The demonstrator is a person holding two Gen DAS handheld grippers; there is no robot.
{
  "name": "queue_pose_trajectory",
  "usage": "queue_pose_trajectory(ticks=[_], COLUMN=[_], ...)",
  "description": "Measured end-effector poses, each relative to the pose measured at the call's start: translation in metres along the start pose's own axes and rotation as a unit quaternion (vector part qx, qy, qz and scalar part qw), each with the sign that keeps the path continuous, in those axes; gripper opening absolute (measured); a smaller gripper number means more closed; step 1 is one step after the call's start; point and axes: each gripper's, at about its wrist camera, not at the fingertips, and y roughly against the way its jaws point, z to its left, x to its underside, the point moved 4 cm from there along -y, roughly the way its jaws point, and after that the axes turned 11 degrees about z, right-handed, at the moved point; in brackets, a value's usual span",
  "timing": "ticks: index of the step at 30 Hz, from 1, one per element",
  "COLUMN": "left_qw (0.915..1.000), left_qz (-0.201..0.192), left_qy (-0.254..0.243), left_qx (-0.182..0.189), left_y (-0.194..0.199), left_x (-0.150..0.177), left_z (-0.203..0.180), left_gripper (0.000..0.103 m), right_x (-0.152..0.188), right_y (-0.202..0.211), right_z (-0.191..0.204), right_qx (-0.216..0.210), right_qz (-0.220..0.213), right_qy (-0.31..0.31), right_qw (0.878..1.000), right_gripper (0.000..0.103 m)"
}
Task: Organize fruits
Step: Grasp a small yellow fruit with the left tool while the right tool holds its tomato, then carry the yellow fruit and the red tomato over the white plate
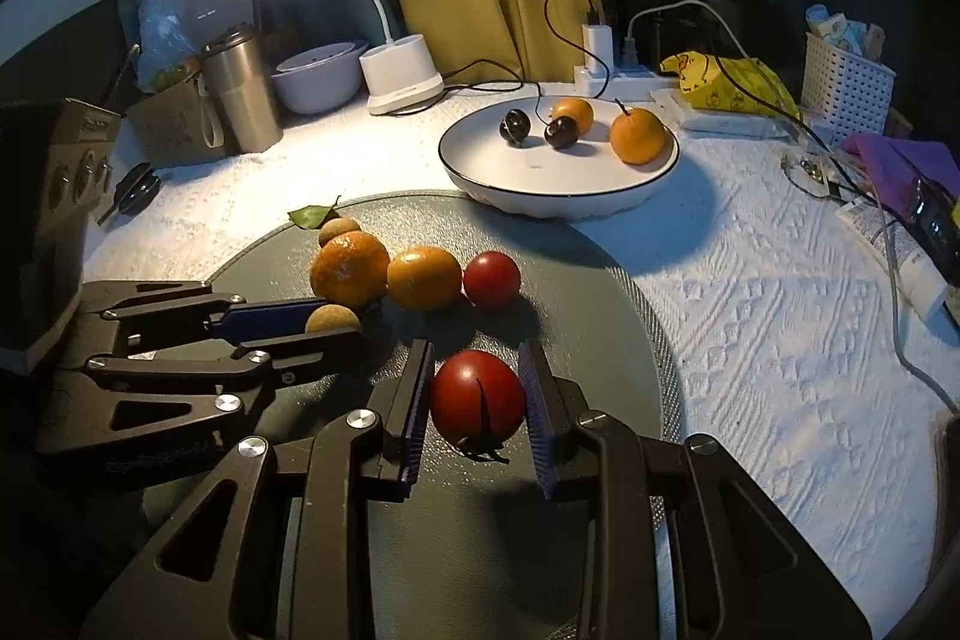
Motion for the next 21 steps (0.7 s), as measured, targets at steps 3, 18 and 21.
queue_pose_trajectory(ticks=[3,18,21], left_qw=[1.0,0.9994,0.9994], left_qz=[-0.009,-0.033,-0.034], left_qy=[0.0,-0.006,-0.007], left_qx=[0.0,0.004,0.004], left_y=[0.007,0.017,0.016], left_x=[-0.004,-0.034,-0.041], left_z=[0.002,0.018,0.022], left_gripper=[0.026,0.026,0.026], right_x=[-0.004,-0.035,-0.041], right_y=[0.002,0.003,0.001], right_z=[0.001,-0.002,-0.005], right_qx=[0.002,0.013,0.015], right_qz=[-0.003,-0.014,-0.015], right_qy=[0.002,0.008,0.008], right_qw=[1.0,1.0,1.0], right_gripper=[0.031,0.031,0.031])
